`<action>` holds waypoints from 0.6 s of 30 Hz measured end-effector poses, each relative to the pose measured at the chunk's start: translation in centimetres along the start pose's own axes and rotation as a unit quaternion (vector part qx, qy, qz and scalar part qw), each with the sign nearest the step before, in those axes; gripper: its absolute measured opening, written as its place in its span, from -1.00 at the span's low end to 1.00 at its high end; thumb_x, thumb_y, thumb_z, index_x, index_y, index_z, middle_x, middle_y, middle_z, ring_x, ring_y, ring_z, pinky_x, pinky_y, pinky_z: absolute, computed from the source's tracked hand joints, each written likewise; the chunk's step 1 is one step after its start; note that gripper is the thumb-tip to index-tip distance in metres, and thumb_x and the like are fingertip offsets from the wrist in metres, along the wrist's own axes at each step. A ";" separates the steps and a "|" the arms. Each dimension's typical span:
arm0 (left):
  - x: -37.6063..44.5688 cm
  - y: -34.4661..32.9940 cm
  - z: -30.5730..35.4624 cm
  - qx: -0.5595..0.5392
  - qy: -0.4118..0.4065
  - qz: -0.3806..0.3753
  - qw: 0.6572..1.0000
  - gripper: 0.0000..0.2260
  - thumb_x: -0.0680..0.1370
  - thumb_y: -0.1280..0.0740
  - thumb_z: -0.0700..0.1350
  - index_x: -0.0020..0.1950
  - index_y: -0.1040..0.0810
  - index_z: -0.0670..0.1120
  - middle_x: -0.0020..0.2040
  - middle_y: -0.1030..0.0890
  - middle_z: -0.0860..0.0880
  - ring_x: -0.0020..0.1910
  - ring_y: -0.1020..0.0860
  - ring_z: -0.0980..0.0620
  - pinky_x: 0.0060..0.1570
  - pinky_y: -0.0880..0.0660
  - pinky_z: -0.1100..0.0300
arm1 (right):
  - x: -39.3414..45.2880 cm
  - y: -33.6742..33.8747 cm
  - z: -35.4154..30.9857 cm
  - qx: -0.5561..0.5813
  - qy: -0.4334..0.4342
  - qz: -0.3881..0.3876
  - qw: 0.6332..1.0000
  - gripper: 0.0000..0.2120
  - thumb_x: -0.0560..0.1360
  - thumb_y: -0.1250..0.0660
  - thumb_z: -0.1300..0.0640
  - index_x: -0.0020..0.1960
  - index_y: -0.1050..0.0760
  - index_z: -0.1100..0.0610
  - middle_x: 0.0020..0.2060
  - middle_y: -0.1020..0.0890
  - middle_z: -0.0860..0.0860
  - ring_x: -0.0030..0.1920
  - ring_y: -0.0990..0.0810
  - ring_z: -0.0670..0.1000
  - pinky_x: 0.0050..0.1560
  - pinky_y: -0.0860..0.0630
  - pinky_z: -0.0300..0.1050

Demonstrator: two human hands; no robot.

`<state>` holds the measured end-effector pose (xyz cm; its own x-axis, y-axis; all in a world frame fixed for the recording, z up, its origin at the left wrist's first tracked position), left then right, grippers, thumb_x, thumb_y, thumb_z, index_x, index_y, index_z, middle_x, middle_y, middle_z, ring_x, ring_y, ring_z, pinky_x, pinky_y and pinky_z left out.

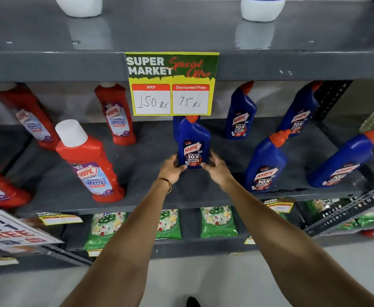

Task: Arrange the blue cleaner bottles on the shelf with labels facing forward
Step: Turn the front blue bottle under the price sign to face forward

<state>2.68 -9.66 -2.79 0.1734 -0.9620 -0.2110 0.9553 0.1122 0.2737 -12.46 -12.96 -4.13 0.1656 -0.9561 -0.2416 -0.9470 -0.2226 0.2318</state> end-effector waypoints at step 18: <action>-3.4 0.8 -1.2 0.050 -0.007 0.082 0.995 -0.61 0.47 -0.36 -0.12 0.26 -0.42 -0.21 0.25 -0.53 -0.20 0.23 -0.49 -0.13 0.17 -0.40 0.10 | -3.5 0.0 1.2 -0.042 -0.001 0.011 0.999 -0.46 0.52 -0.27 0.18 0.45 -0.19 0.13 0.36 -0.44 0.17 0.35 -0.41 0.10 0.38 -0.35 0.05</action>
<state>3.09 -6.02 -2.97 0.3211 -0.9362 -0.1433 0.8854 0.2430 0.3963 -13.35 -9.34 -4.41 0.1440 -0.9607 -0.2372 -0.9241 -0.2163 0.3151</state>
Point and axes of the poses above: each hand's wrist, its own x-axis towards the middle knuckle, its own y-axis out of the back of the hand, z = x × y, the point moved 5 cm from there along x, towards the middle knuckle
